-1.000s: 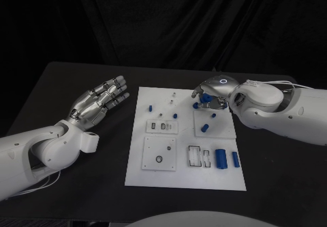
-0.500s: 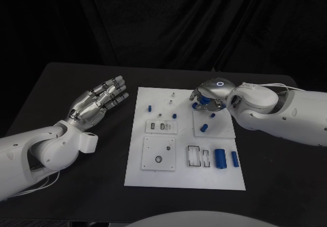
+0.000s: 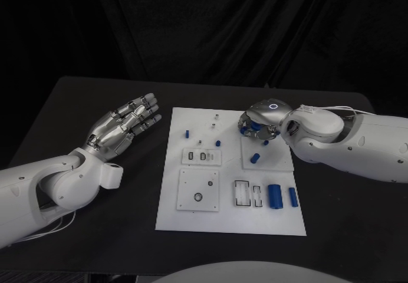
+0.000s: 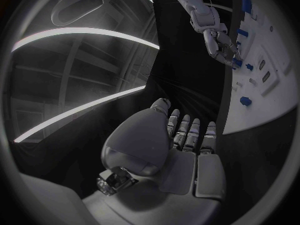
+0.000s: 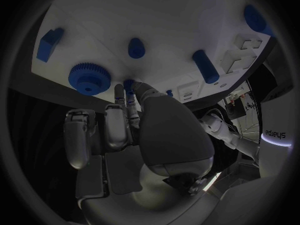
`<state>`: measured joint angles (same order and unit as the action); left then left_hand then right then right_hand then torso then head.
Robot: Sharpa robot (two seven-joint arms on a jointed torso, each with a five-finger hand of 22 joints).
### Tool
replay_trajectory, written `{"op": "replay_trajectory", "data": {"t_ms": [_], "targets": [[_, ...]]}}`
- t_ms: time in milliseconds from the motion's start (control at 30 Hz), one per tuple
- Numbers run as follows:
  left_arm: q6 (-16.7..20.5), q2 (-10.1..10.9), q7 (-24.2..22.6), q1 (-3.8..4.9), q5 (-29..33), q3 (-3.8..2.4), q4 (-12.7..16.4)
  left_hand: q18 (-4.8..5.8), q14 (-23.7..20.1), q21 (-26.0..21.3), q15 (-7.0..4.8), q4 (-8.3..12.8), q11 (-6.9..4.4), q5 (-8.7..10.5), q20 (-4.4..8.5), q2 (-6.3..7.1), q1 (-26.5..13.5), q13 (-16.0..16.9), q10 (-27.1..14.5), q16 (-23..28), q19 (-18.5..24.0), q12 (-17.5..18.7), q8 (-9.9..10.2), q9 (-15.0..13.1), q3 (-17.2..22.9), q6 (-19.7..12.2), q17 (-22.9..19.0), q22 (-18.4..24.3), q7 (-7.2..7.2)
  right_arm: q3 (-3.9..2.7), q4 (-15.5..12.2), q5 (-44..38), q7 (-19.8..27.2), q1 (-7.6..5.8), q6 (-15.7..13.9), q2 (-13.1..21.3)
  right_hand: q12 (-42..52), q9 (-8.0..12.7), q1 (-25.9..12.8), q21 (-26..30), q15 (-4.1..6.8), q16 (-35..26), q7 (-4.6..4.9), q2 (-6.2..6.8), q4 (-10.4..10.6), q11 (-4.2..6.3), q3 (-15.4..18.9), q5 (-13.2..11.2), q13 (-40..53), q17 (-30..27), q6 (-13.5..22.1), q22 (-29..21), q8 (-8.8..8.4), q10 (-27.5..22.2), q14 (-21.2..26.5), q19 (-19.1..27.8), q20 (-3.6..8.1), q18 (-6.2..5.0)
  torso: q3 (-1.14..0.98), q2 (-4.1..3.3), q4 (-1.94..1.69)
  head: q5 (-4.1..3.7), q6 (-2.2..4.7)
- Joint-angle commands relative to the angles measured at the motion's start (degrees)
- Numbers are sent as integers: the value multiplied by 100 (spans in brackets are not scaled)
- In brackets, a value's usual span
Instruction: Assemble the parts on the task board
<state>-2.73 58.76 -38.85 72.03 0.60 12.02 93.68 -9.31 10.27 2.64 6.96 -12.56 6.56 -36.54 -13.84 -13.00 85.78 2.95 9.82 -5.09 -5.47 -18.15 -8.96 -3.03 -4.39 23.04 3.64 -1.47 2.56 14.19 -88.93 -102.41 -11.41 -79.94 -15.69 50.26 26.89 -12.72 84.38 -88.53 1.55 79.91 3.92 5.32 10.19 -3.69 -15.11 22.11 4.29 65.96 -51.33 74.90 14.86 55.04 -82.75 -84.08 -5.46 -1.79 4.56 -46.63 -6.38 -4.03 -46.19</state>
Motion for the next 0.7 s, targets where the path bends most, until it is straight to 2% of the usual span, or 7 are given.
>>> {"op": "replay_trajectory", "data": {"t_ms": [33, 133, 267, 433, 500, 567, 700], "targets": [[-96, -4, -458, 13, -9, 0, -4, -110, -8, 39, 52, -8, 36, -20, -48, -3, 45, -3, 10, -25, -4, -17, 20, 2, 49, -23, 5, -7, 12, -3, 14, -53, 152, 24, -351, -1, -16, -186, 144, -31, 75, 29, 71, -47, -102, 100, -80, -44, 32, 57, -253, 1323, 162, 283, -62, -409, 101, 117, 0, 2, -3, 1, -6], [-99, -4, -447, 13, -9, 2, -10, -110, -8, 39, 52, -8, 36, -20, -48, -3, 45, -3, 10, -25, -4, -17, 20, 2, 49, -23, 5, -7, 12, -3, 20, -53, 214, 28, -522, 4, -155, -402, 193, -33, 145, 17, 104, -71, -184, 176, -105, -133, 21, 73, -341, 1331, 268, 454, -80, -416, 181, 119, -1, 2, -9, -1, -2], [-93, 4, -433, 12, -9, 4, -8, -110, -8, 40, 59, -1, 46, -20, -55, -5, 45, -3, 10, -25, -6, -20, 20, 1, 65, -20, 4, -7, 20, -3, 12, -53, 313, 30, -838, 26, -276, -607, 206, -37, 166, 10, 106, -90, -228, 184, -105, -209, 17, 95, -438, 1342, 371, 613, -97, -425, 208, 123, -2, 0, -9, -15, -8], [-76, 31, -423, 12, -9, 5, 5, -110, -6, 40, 65, 5, 57, -24, -63, -17, 44, -2, 12, -27, -6, -27, 17, 0, 93, -12, 4, -7, 28, -3, -50, -53, 380, -4, -1174, 55, -449, -893, 169, -48, 199, -3, 79, -112, -233, 220, -78, -231, 11, 111, -592, 1366, 516, 854, -120, -447, 238, 130, 1, 7, 5, 12, -12], [-70, 41, -419, 12, -9, 6, 6, -110, -5, 41, 67, 8, 60, -25, -66, -21, 45, -2, 13, -28, -8, -29, 15, -1, 104, -6, 4, -7, 30, -4, -98, -36, 379, -69, -1252, 53, -496, -961, 148, -49, 203, -10, 67, -104, -224, 234, -62, -257, 7, 109, -637, 1368, 551, 921, -125, -449, 246, 130, 2, 8, 11, 24, -7], [-65, 45, -413, 12, -9, 8, 2, -110, -5, 41, 67, 8, 60, -25, -66, -21, 45, -2, 13, -28, -8, -29, 15, -1, 104, -6, 4, -7, 30, -4, -141, 69, 370, -192, -1251, 13, -564, -1019, 122, -50, 204, -19, 63, -99, -207, 232, -48, -305, -2, 102, -643, 1371, 558, 971, -128, -452, 253, 131, 5, 11, 12, 42, 0], [-63, 24, -400, 12, -8, 10, -11, -110, -5, 41, 68, 11, 60, -26, -68, -24, 46, -2, 11, -29, -9, -28, 16, -1, 112, -9, 4, -7, 32, -4, -124, 391, 354, -380, -1067, -123, -710, -1083, 99, -48, 197, -29, 65, -102, -181, 216, -46, -395, -22, 104, -596, 1372, 514, 998, -133, -452, 252, 131, 6, 12, 8, 61, 4]]}}
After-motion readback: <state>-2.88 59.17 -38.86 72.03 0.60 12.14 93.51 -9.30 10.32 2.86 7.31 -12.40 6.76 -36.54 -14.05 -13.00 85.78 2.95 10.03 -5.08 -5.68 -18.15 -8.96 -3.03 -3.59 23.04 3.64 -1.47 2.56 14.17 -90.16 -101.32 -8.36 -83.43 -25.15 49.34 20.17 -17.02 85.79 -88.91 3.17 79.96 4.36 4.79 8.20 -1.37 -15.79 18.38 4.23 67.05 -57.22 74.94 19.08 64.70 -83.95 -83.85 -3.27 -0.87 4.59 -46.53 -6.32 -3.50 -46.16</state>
